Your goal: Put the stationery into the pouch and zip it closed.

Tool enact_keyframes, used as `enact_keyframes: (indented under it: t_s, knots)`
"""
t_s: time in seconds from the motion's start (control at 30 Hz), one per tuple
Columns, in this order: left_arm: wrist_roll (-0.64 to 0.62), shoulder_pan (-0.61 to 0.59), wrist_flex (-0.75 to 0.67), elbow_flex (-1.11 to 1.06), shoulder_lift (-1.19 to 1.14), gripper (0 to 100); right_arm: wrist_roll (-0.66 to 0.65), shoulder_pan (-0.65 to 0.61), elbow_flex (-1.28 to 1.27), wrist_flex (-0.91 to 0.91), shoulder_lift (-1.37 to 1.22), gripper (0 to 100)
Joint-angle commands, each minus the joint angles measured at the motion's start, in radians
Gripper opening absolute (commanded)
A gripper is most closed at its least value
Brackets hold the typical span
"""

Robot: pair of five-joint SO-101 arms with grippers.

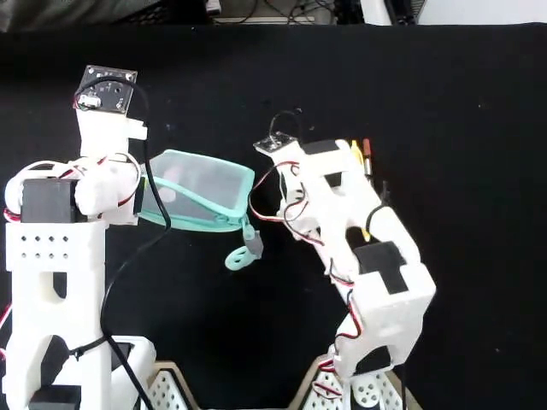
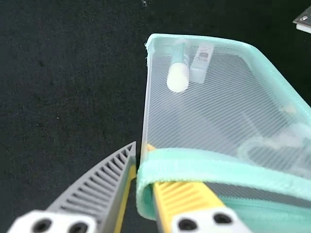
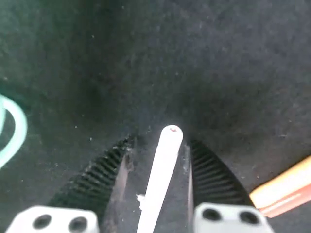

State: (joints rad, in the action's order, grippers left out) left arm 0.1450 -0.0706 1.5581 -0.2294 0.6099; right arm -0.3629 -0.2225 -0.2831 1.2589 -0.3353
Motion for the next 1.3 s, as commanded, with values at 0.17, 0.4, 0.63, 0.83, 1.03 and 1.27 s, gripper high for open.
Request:
enact_keyframes:
  t_s: [0.17,0.4,0.63,0.83,1.03,1.27]
  knots:
    - [0.009,-0.008,-0.014,0.007,0.003,3,-0.06,-0.009,0.021,-0.009,-0.004,1.1]
    - [0.009,-0.008,-0.014,0.007,0.003,3,-0.064,-0.014,-0.145,0.0,0.418,1.2]
    - [0.008,-0.008,-0.014,0.007,0.003,3,-0.055,-0.018,-0.263,-0.005,1.11,1.2]
    - [0.005,-0.007,-0.014,0.007,0.003,3,0.095,-0.192,-0.266,-0.034,1.515,1.2]
    - [0.003,-0.007,-0.014,0.007,0.003,3,0.147,-0.376,-0.366,-0.384,1.695,1.3]
    - [0.003,-0.007,-0.014,0.005,0.003,3,0.14,-0.635,-0.496,-0.692,1.768,1.3]
